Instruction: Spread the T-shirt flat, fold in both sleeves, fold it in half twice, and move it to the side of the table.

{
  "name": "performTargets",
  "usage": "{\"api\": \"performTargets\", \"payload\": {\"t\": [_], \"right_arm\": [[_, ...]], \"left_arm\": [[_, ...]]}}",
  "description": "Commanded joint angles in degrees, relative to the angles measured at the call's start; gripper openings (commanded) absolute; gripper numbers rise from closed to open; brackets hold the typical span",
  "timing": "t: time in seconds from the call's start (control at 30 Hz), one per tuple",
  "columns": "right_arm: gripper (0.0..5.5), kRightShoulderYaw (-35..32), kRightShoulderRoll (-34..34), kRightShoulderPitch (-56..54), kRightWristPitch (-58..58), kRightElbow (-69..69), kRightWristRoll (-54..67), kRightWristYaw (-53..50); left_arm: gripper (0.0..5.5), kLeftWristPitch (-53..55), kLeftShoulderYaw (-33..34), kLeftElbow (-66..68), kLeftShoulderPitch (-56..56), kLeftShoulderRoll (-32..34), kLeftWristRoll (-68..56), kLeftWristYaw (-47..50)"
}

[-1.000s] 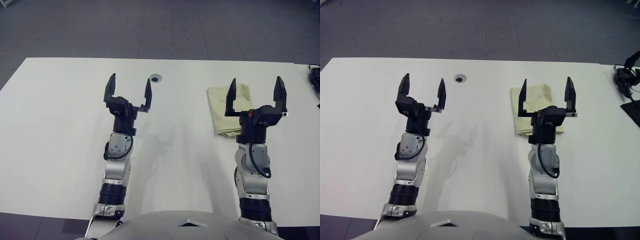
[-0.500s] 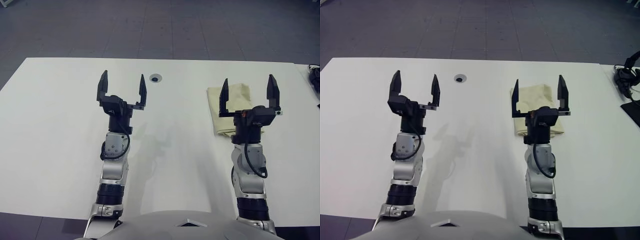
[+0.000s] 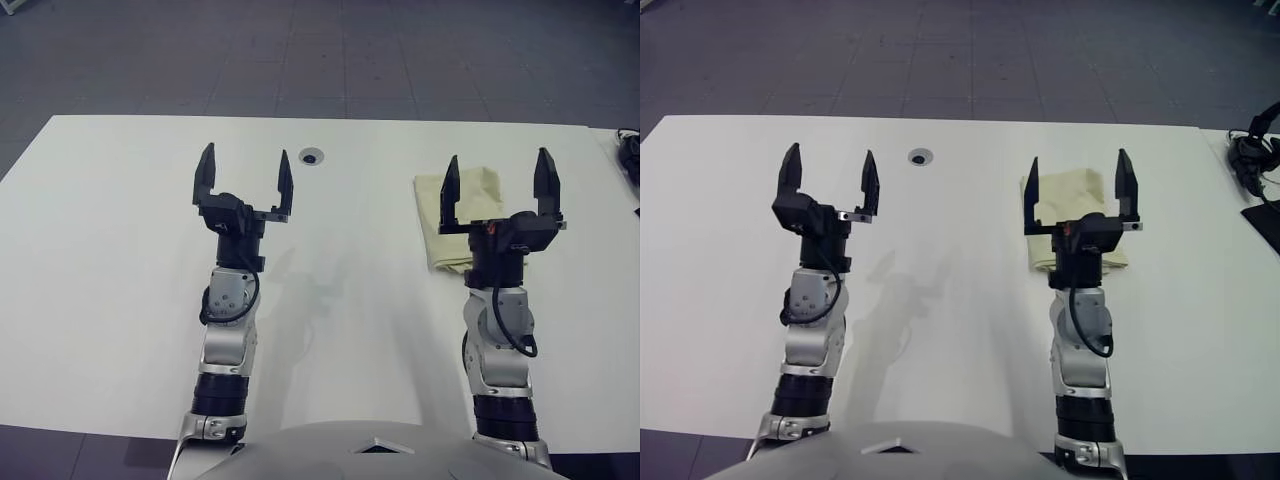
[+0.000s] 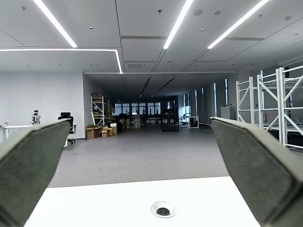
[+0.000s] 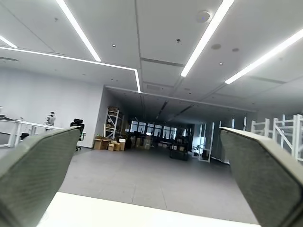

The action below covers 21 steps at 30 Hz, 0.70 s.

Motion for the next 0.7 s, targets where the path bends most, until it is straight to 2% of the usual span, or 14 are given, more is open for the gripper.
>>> {"api": "performTargets", "payload": {"t": [0.03,0.2,0.33,0.7], "right_arm": [[5.36,1.27,-0.32,-0.30,-2.44,3.15,-4.43,-0.35],[5.36,0.28,-0.18,-1.38,-3.59,1.63,-4.48,-1.17],[5.36,1.42,-0.11,-1.38,-6.47,5.77,-6.75,-1.60],[5.36,0.93,-1.25,-0.09,-6.12,4.43,-6.39,-1.07]], "left_arm": [[5.40,-0.62,-0.12,1.08,0.60,-0.20,1.30,0.61],[5.40,-0.32,-0.96,-1.63,1.61,0.16,2.26,0.16],[5.40,-1.72,-0.60,1.69,0.44,-0.30,2.86,1.02],[5.40,-1.23,-1.44,2.92,-1.55,-0.10,5.04,1.52]]}}
